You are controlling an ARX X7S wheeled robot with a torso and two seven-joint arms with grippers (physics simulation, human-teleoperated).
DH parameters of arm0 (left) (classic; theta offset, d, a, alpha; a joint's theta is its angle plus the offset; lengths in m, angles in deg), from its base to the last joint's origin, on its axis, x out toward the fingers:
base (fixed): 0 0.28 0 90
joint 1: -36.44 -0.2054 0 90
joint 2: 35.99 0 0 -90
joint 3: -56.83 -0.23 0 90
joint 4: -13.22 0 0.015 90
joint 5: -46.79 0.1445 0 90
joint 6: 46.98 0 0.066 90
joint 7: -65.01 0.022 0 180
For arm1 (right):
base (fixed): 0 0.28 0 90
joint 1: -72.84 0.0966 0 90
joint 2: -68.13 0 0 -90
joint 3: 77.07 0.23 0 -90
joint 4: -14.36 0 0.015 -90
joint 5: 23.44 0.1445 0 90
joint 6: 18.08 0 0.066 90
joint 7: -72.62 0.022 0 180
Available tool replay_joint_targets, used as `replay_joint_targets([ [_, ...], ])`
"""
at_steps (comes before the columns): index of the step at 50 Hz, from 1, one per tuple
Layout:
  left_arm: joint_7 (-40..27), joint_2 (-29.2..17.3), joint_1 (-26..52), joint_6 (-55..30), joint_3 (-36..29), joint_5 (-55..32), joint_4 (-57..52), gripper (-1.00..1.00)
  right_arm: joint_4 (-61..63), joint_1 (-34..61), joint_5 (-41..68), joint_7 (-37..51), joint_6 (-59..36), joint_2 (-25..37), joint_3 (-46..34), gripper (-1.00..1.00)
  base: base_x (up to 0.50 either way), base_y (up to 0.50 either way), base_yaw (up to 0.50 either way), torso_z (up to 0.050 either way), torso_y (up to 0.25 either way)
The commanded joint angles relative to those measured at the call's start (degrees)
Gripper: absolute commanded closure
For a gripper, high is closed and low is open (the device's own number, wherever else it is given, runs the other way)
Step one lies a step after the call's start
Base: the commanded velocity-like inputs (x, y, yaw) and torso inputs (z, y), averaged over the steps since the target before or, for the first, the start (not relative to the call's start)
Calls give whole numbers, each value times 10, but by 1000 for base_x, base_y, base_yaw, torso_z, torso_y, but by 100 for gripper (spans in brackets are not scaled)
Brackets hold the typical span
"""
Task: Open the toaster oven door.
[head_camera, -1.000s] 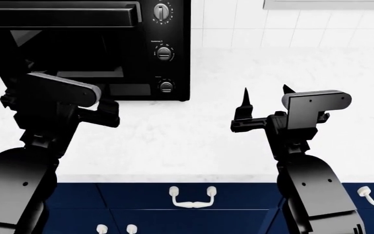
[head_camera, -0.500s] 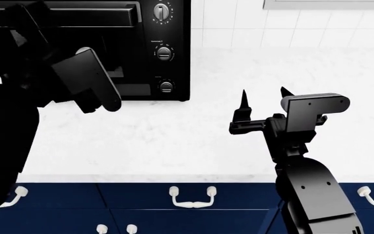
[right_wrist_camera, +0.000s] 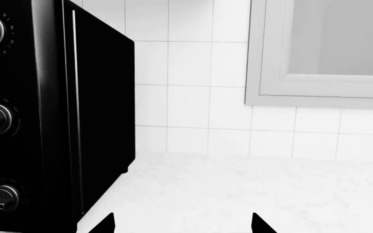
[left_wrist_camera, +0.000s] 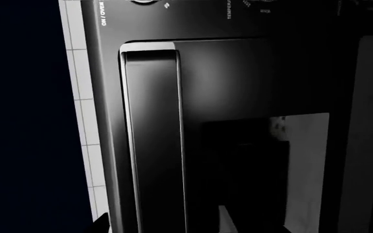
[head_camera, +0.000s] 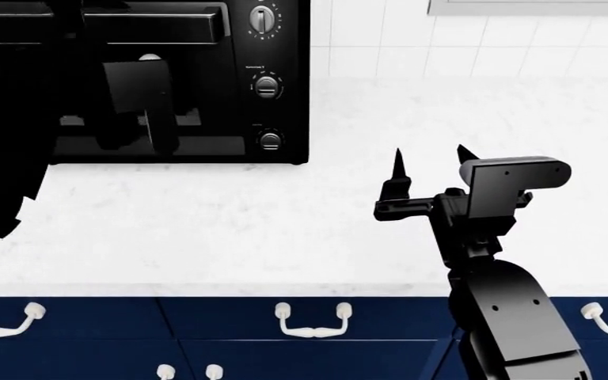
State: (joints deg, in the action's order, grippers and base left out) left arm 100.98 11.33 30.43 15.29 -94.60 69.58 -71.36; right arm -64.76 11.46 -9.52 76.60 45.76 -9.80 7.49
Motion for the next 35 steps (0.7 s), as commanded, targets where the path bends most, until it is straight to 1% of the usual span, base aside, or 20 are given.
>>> replay_joint_targets([
  [1,-4,39,39,53,-28,18,100,-100,0,-4,3,3,3,4,0,-100,0,0,0,0,0],
  [16,-60,98,58,126,-48,29,234,-100,-6,-1,5,7,7,9,0,-100,0,0,0,0,0],
  [35,-105,172,89,207,-67,30,399,-100,-20,5,7,11,12,13,-1,-100,0,0,0,0,0],
])
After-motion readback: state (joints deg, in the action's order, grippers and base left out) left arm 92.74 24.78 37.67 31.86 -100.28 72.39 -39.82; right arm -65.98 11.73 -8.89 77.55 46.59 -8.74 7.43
